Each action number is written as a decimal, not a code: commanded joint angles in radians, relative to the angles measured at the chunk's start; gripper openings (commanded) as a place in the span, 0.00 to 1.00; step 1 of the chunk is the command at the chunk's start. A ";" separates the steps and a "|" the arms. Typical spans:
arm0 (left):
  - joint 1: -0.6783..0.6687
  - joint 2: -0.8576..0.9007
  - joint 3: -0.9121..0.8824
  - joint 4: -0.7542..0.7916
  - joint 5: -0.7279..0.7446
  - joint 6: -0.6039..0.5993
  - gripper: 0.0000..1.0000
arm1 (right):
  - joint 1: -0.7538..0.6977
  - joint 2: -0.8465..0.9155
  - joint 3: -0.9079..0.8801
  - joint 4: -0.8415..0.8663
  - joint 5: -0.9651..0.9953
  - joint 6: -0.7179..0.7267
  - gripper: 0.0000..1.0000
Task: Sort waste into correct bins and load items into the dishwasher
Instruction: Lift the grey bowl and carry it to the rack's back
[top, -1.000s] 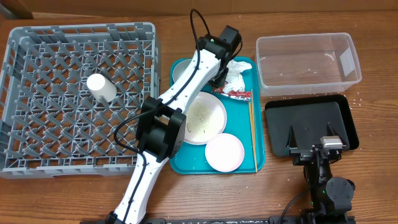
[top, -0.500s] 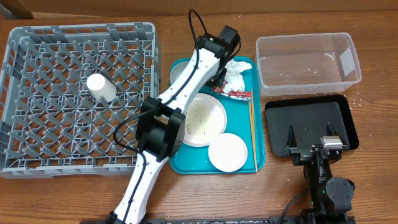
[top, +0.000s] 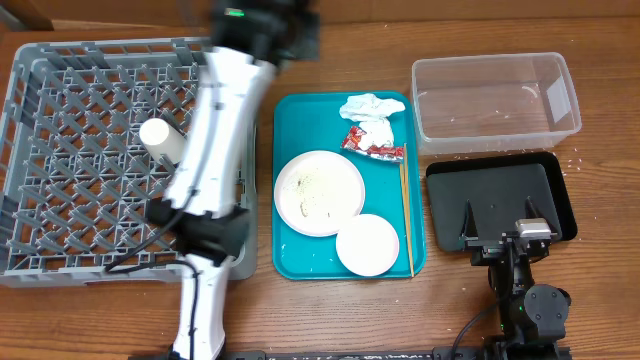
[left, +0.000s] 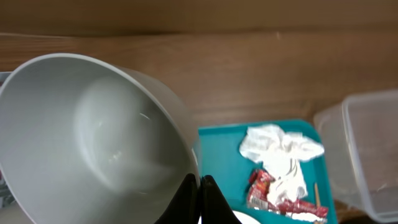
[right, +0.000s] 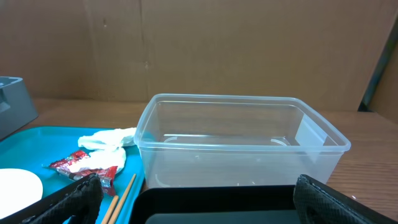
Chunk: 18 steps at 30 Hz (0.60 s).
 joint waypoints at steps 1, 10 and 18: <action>0.171 -0.003 0.005 -0.001 0.265 -0.019 0.04 | 0.006 -0.012 -0.011 0.003 -0.001 0.000 1.00; 0.562 0.087 -0.060 0.085 0.914 0.016 0.04 | 0.006 -0.012 -0.011 0.003 -0.002 0.000 1.00; 0.730 0.222 -0.076 0.103 1.253 0.093 0.04 | 0.006 -0.012 -0.011 0.003 -0.002 0.000 1.00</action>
